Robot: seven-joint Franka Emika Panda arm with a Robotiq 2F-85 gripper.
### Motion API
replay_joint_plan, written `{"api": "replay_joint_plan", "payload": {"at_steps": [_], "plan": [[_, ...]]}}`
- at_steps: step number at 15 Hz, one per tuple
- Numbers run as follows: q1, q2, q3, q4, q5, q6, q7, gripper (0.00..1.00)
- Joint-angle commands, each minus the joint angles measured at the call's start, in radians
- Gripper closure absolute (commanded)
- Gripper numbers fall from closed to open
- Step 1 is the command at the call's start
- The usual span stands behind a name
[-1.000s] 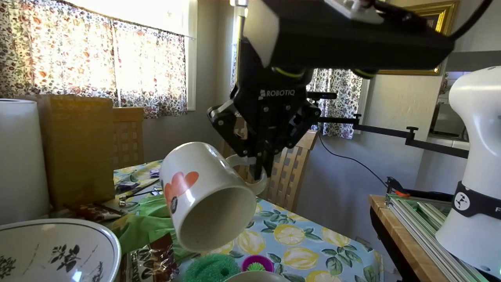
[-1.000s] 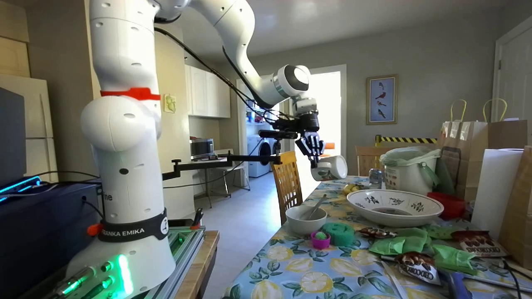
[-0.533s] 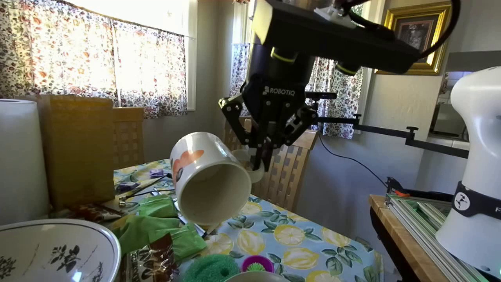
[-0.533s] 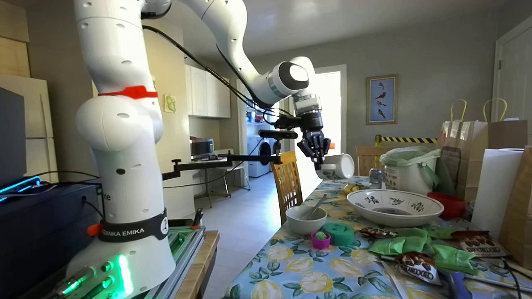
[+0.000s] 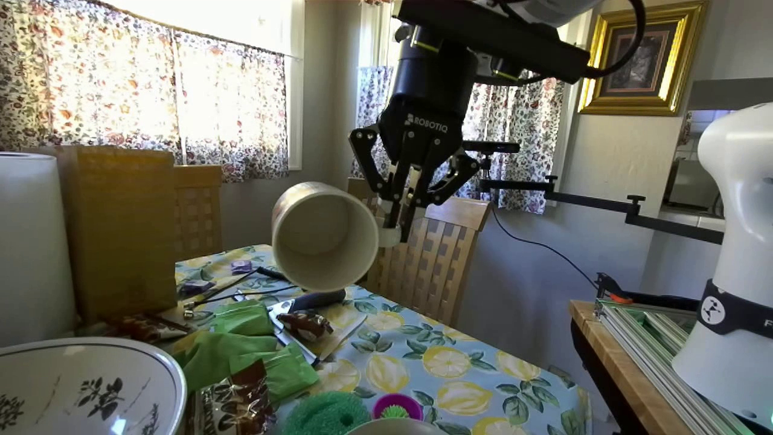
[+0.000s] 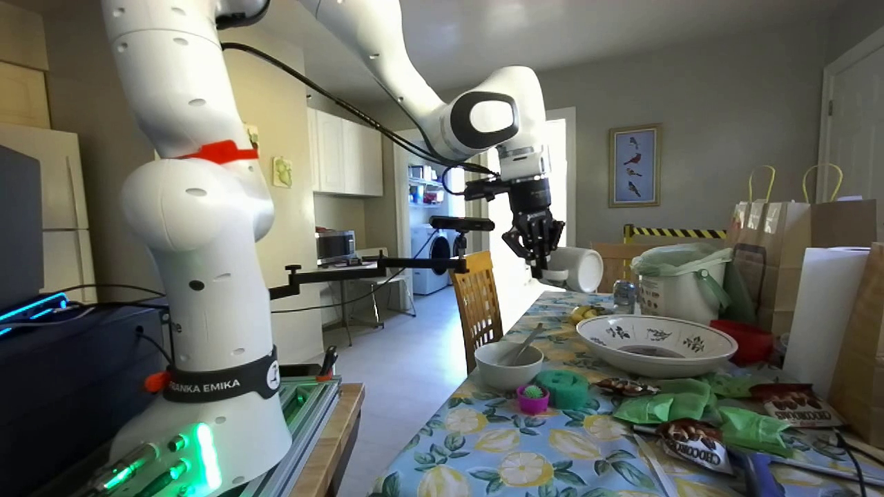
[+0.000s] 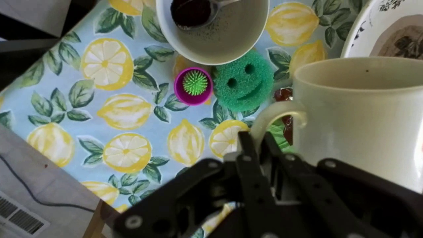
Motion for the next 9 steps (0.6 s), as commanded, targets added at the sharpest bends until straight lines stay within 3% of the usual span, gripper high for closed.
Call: {"api": "replay_joint_plan", "payload": {"at_steps": [1, 4, 9], "plan": [[0.002, -0.066, -0.045, -0.037, 0.225, 0.016, -0.209, 0.97], [-0.004, -0.077, -0.072, -0.029, 0.373, -0.038, -0.352, 0.97], [-0.049, -0.079, -0.101, -0.020, 0.439, -0.191, -0.479, 0.97]]}}
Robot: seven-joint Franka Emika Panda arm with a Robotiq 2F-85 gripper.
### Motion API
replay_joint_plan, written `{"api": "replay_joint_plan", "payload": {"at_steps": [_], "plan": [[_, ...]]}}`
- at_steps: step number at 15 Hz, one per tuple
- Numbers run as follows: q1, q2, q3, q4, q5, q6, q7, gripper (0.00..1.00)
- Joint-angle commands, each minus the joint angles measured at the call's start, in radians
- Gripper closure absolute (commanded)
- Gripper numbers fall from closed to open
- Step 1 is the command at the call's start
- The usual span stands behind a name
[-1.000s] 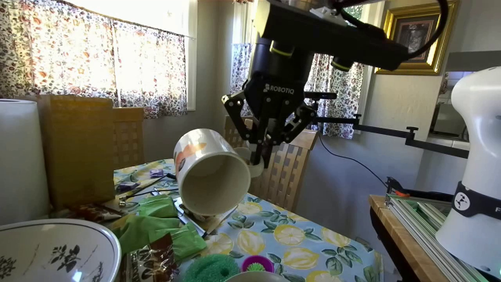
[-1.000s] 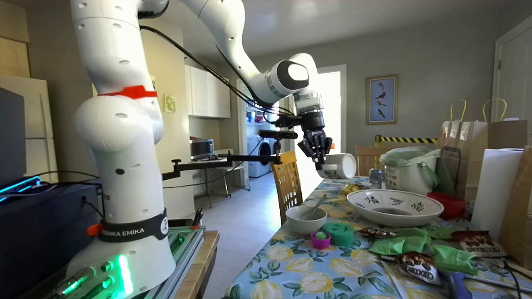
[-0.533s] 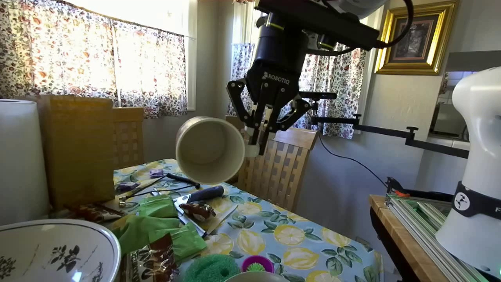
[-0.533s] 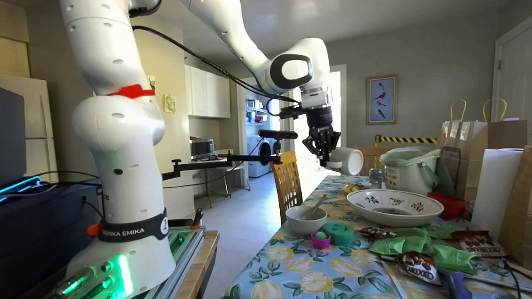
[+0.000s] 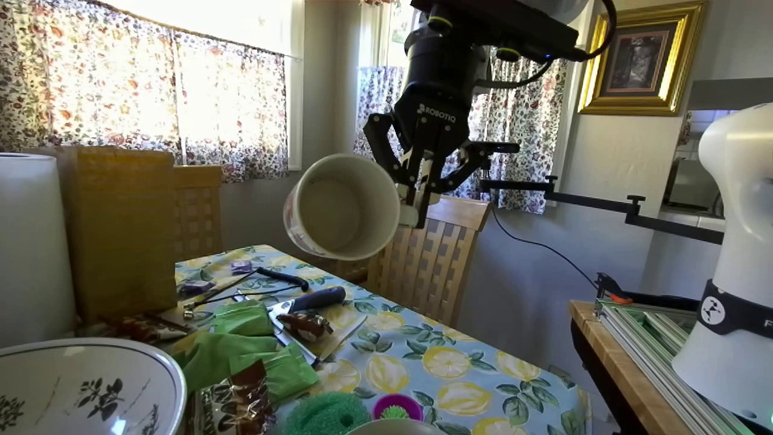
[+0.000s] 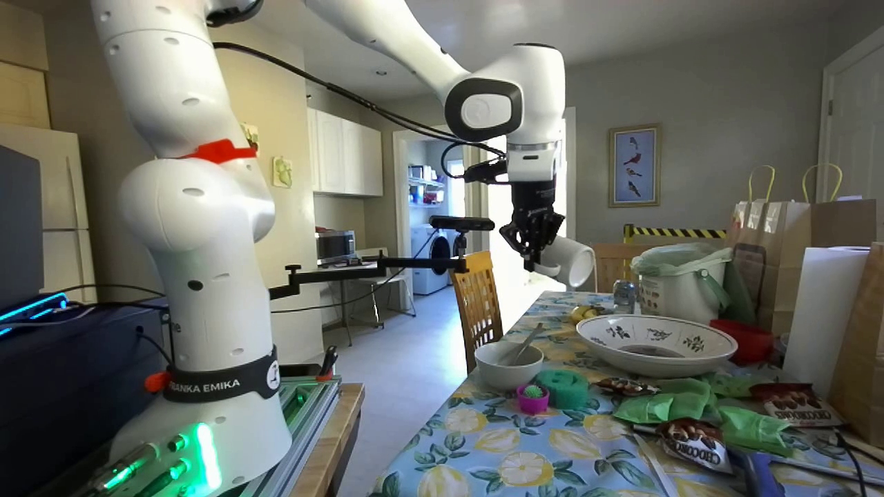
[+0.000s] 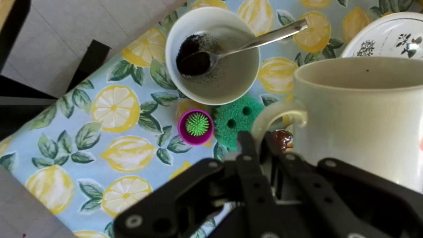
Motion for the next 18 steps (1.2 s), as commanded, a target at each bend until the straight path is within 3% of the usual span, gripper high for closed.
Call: {"api": "replay_joint_plan", "payload": {"at_steps": [1, 8, 18], "plan": [[-0.042, -0.034, -0.021, -0.008, 0.046, -0.110, -0.102, 0.97], [-0.137, -0.001, -0.068, 0.009, 0.031, -0.233, -0.177, 0.97], [-0.187, 0.109, -0.114, 0.029, 0.162, -0.212, -0.330, 0.97]]}}
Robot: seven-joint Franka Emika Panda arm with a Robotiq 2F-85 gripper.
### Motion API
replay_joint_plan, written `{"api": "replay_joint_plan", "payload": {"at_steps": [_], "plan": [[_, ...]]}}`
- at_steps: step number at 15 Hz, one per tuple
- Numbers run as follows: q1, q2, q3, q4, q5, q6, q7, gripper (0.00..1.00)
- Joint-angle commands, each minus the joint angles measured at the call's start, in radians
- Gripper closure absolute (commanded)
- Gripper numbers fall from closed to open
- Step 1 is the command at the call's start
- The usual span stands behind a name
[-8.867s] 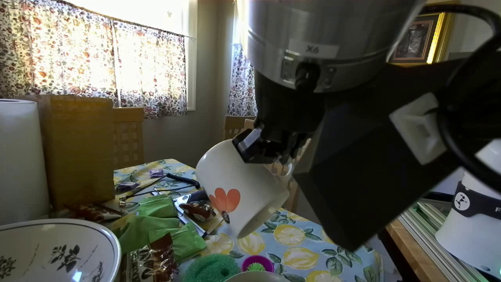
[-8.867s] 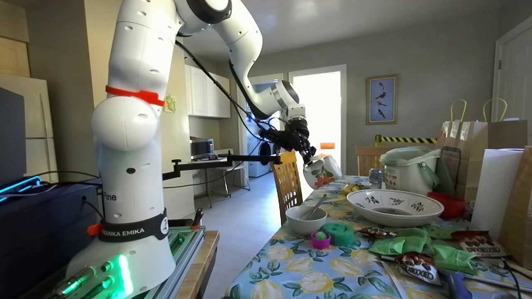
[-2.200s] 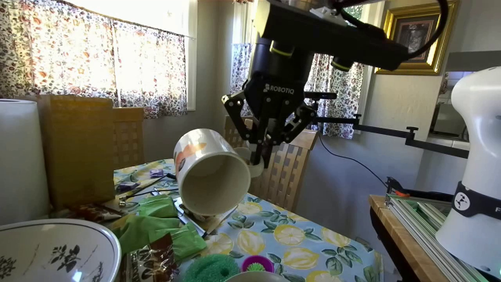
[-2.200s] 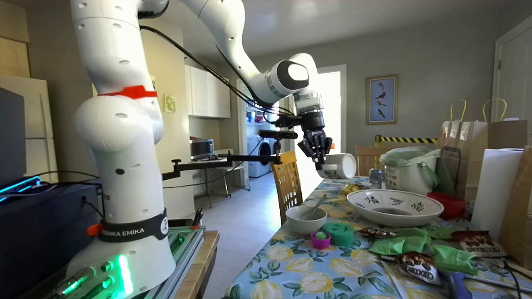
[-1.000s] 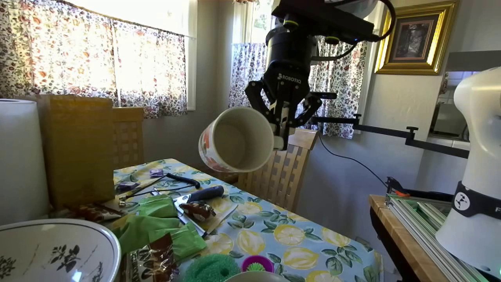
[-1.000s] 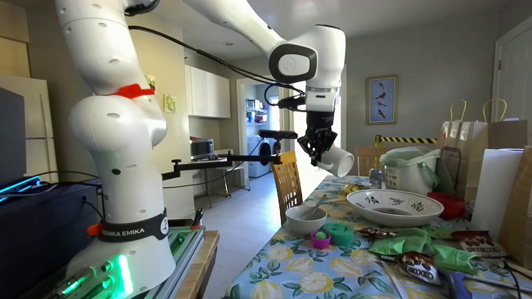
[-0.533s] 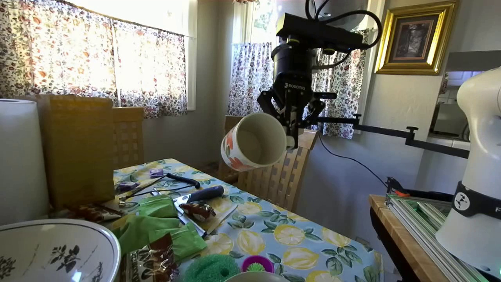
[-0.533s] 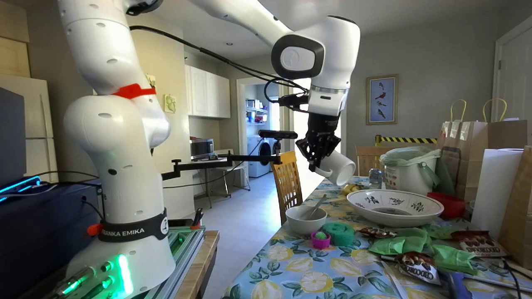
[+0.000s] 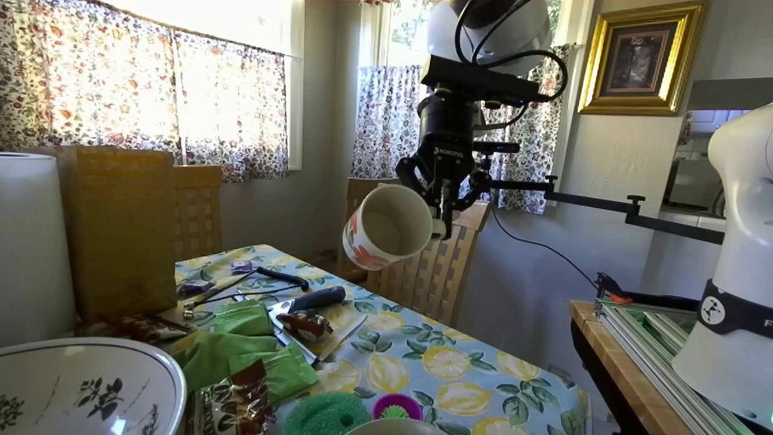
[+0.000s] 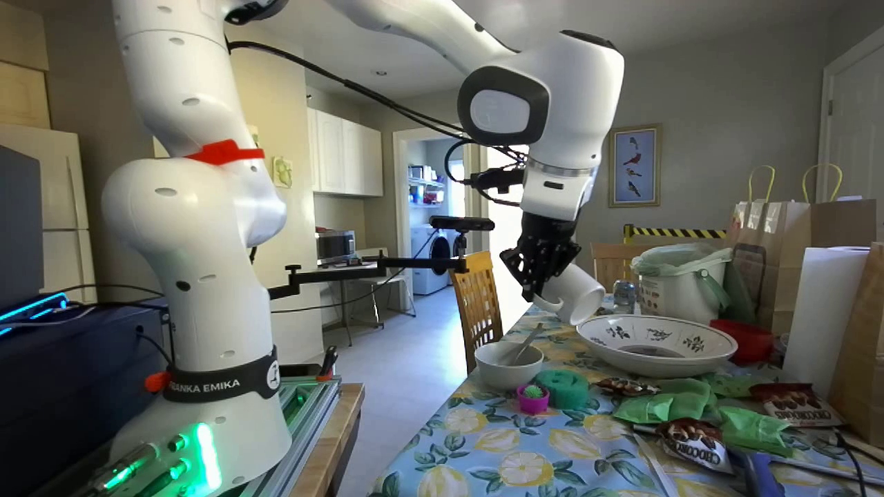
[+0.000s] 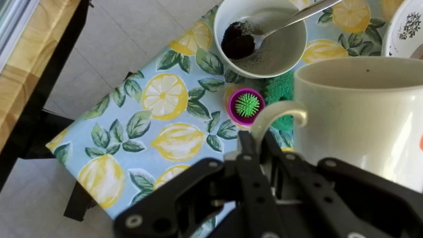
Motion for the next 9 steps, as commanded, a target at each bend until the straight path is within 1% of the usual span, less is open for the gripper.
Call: {"api": "replay_joint_plan", "payload": {"at_steps": [1, 6, 7, 9], "plan": [[-0.014, 0.013, 0.011, 0.003, 0.011, -0.002, -0.014, 0.89], [-0.014, 0.039, 0.011, 0.011, 0.022, 0.002, -0.029, 0.89], [-0.014, 0.039, 0.011, 0.011, 0.022, 0.002, -0.029, 0.97], [-0.018, 0.039, 0.005, 0.015, 0.036, -0.003, -0.024, 0.97]]}}
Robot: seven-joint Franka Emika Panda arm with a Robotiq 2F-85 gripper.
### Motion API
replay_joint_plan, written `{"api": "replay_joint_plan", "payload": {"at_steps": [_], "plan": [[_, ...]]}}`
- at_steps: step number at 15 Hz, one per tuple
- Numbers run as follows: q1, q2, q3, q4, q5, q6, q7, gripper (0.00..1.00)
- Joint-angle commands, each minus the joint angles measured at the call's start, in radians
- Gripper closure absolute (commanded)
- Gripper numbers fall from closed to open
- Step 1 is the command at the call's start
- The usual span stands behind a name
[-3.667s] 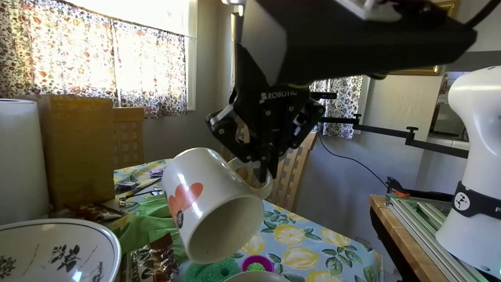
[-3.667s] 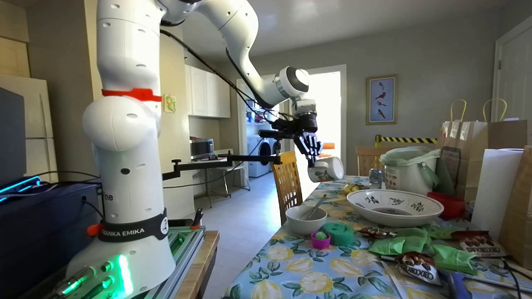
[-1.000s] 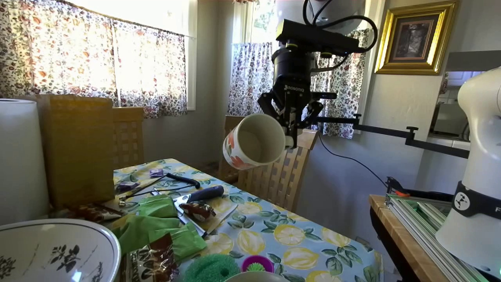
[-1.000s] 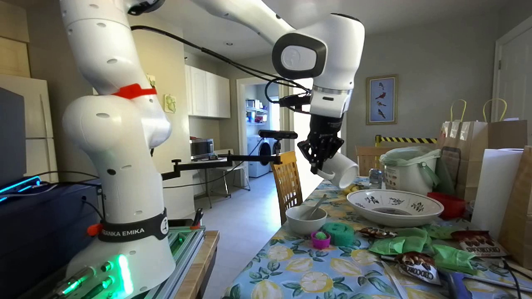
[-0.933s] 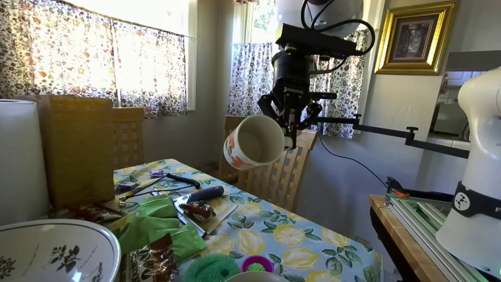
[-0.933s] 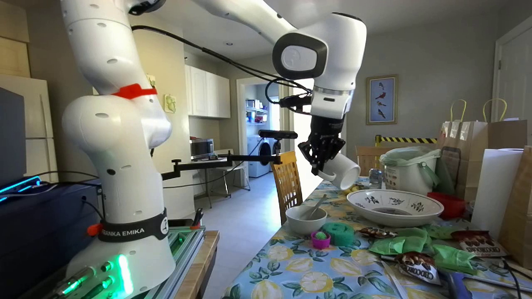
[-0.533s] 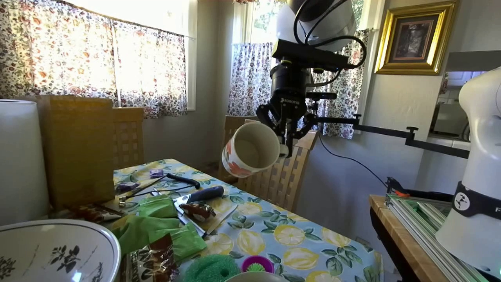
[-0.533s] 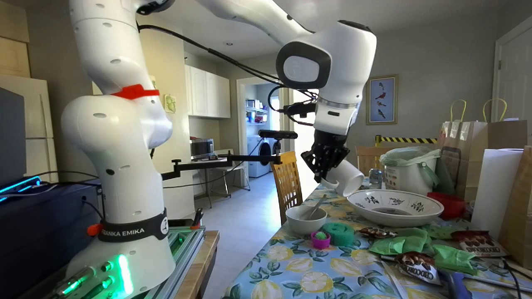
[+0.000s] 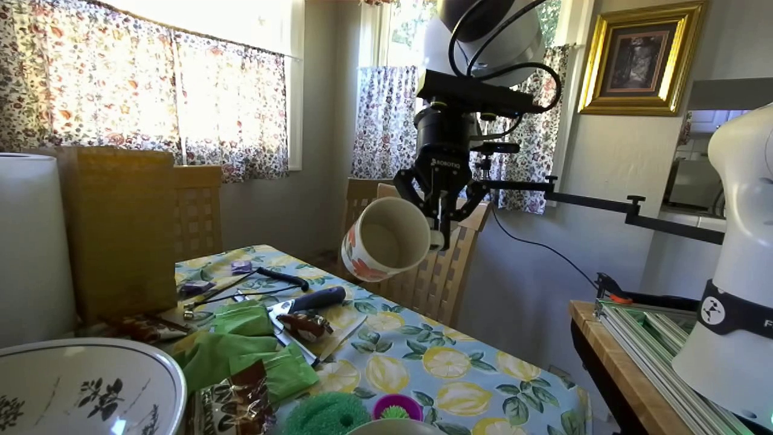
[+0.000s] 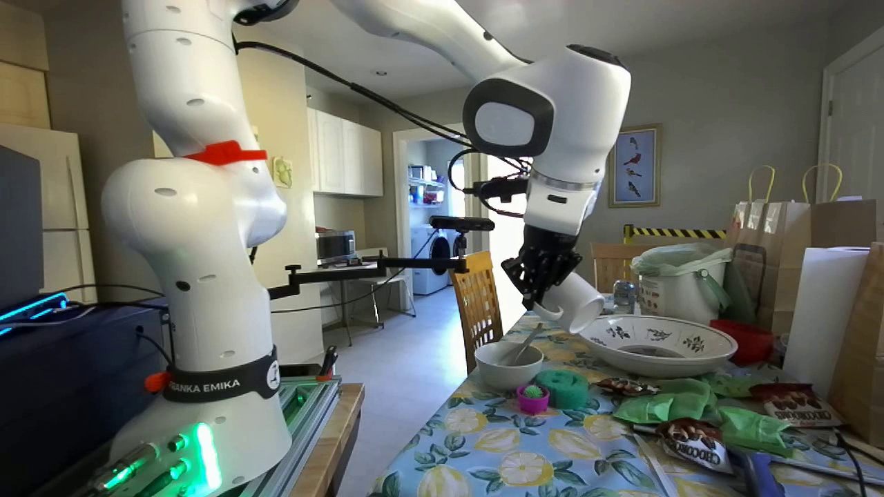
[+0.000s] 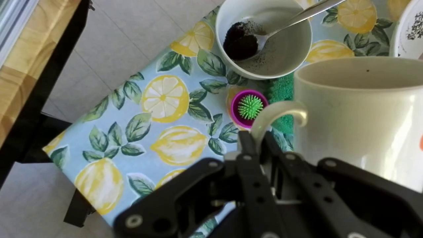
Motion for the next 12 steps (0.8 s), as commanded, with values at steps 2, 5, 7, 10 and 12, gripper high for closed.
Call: {"api": "replay_joint_plan", "payload": {"at_steps": [2, 5, 7, 10, 12], "plan": [[-0.020, 0.002, -0.004, 0.018, 0.038, -0.024, -0.002, 0.97], [-0.041, 0.019, -0.019, 0.031, 0.053, -0.043, 0.011, 0.97], [-0.060, 0.036, -0.035, 0.036, 0.069, -0.059, 0.016, 0.97], [-0.082, 0.073, -0.058, 0.044, 0.106, -0.097, 0.012, 0.97], [-0.097, 0.098, -0.072, 0.049, 0.144, -0.116, 0.015, 0.97]]}}
